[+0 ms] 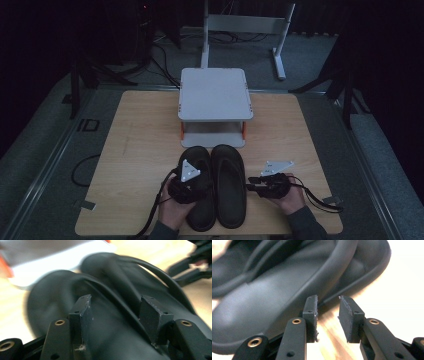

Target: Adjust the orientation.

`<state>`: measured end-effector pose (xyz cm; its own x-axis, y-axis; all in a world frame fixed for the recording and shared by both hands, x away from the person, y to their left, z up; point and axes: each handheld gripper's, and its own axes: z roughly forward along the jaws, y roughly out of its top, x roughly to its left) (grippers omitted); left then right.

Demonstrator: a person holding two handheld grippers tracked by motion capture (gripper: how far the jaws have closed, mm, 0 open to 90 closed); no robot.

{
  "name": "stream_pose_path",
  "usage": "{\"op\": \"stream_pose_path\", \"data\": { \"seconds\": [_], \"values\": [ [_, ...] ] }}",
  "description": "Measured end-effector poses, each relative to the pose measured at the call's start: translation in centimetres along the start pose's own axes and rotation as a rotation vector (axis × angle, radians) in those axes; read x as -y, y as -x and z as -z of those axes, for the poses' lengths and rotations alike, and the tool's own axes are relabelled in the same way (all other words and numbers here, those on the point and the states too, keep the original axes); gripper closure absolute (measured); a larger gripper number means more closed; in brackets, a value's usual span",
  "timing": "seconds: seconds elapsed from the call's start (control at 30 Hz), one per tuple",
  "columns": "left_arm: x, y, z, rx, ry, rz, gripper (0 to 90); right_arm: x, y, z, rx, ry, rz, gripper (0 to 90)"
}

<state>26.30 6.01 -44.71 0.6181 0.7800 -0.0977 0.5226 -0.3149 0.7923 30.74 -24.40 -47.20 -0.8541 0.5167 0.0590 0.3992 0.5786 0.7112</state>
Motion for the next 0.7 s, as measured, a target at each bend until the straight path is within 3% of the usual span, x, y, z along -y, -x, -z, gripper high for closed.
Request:
{"op": "stream_pose_path", "data": {
  "seconds": [0.07,0.3,0.33,0.4,0.47,0.6,0.7],
  "values": [
    [0.4,1.1,-1.1,0.016,-0.033,-0.016,41.6,0.0,-0.1,0.0,-0.004,0.002,0.0,71.1],
    [1.1,2.3,-2.4,0.022,-0.071,-0.038,37.5,0.2,-0.6,0.2,-0.068,0.013,0.005,74.4],
    [1.2,2.5,-2.5,0.001,-0.077,-0.049,36.0,0.2,-0.9,0.0,-0.104,0.02,0.009,74.5],
    [1.2,2.6,-2.5,-0.006,-0.078,-0.049,35.7,0.1,-1.1,-0.1,-0.106,0.019,0.017,75.1],
    [1.4,2.8,-2.6,-0.05,-0.092,-0.058,35.8,-0.2,-1.6,-0.2,-0.119,0.02,0.033,75.5],
    [1.6,2.9,-2.8,-0.088,-0.106,-0.064,36.0,-0.4,-2.2,-0.5,-0.151,0.026,0.042,75.5],
    [1.8,2.9,-2.9,-0.145,-0.125,-0.061,41.8,-0.5,-2.6,-0.9,-0.18,0.026,0.048,75.5]
  ]
}}
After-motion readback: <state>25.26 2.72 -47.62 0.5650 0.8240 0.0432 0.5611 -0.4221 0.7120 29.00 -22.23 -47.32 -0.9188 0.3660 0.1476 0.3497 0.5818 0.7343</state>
